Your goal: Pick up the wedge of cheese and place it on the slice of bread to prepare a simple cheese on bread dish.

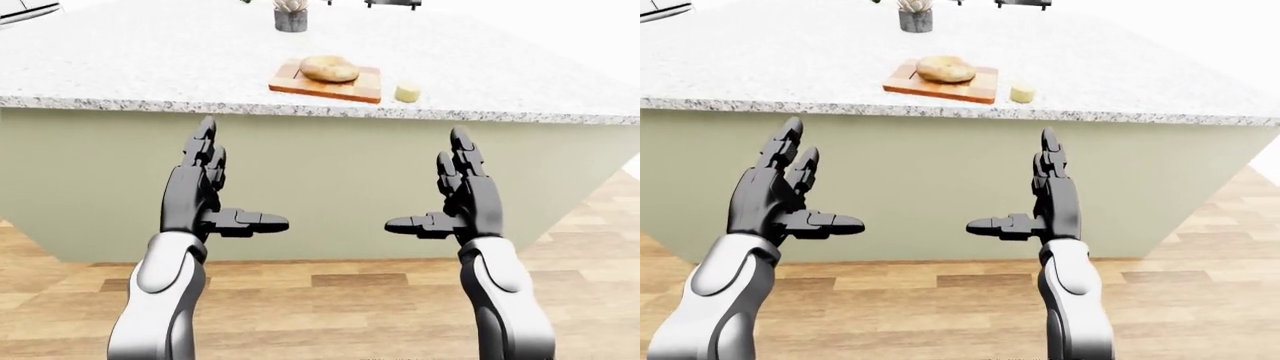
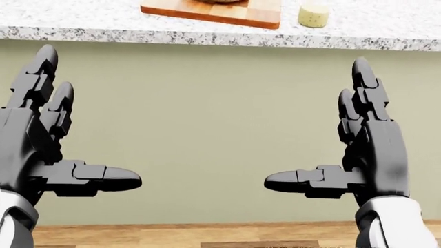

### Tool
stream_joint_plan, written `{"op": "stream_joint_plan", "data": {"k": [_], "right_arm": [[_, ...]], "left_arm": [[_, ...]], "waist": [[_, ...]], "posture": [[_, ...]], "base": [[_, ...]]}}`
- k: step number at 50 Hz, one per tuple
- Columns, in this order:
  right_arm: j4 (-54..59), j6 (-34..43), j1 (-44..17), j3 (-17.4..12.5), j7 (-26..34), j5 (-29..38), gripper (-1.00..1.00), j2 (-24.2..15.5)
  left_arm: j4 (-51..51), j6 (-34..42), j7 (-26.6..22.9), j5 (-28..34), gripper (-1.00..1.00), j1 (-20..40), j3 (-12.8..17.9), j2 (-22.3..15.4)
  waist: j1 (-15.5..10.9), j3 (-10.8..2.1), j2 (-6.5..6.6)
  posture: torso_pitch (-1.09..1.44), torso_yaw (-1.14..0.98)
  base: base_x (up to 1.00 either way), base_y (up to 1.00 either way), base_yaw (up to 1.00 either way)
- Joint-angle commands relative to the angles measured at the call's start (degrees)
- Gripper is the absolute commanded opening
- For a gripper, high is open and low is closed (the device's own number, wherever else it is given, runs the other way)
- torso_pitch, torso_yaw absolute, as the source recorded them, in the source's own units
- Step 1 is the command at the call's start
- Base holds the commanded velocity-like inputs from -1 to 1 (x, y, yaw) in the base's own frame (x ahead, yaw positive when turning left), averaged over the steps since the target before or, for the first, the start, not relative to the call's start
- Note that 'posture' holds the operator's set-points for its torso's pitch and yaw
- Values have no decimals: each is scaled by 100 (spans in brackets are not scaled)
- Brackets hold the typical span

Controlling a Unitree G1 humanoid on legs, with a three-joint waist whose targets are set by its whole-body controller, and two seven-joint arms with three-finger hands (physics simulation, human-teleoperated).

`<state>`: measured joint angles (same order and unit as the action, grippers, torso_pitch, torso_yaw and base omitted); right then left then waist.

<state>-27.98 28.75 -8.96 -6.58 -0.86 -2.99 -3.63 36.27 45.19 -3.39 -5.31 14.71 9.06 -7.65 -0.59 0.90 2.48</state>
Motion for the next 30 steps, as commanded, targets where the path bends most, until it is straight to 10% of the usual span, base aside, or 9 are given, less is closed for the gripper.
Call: {"op": "stream_joint_plan", "data": {"k": [1, 11, 15, 17, 21, 23, 25, 29, 30], "right_arm": [[-58, -152, -14, -24, -8, 3, 100, -43], [96, -349, -58, 119, 120, 130, 100, -72], [163, -344, -169, 105, 141, 196, 100, -64], [188, -343, -205, 130, 163, 229, 100, -61], [83, -247, -191, 123, 209, 200, 100, -46], [20, -206, -198, 116, 209, 200, 100, -48], [13, -215, -194, 96, 211, 193, 100, -51], [-24, -212, -171, 11, 204, 134, 100, -70], [-20, -220, -179, -9, 197, 121, 100, -79]], "left_arm": [[163, -168, -29, 4, 100, 152, -64, 6], [224, 67, -16, -6, 100, 381, -13, -54], [252, 262, -15, -66, 100, 596, 124, -180], [299, 371, 6, -126, 100, 686, 200, -246], [304, 438, 29, -162, 100, 758, 197, -322], [338, 488, 35, -176, 100, 787, 197, -334], [328, 476, 36, -180, 100, 780, 196, -334], [292, 433, 26, -162, 100, 754, 158, -325], [284, 439, 28, -154, 100, 769, 145, -322]], "waist": [[55, -14, 106], [-30, 111, -49], [22, -30, -135], [102, 198, -156], [199, 127, -421], [185, 280, -145], [273, 158, -228], [196, 121, 344], [174, 242, 147]], "posture": [[0, 0], [0, 0], [0, 0], [0, 0], [0, 0], [0, 0], [0, 0], [0, 0], [0, 0]], "base": [[0, 0, -70], [0, 0, -86], [6, 0, 0], [42, 0, 0], [46, 0, 0], [52, -1, 0], [52, 0, 0], [52, -2, 0], [52, -2, 0]]}}
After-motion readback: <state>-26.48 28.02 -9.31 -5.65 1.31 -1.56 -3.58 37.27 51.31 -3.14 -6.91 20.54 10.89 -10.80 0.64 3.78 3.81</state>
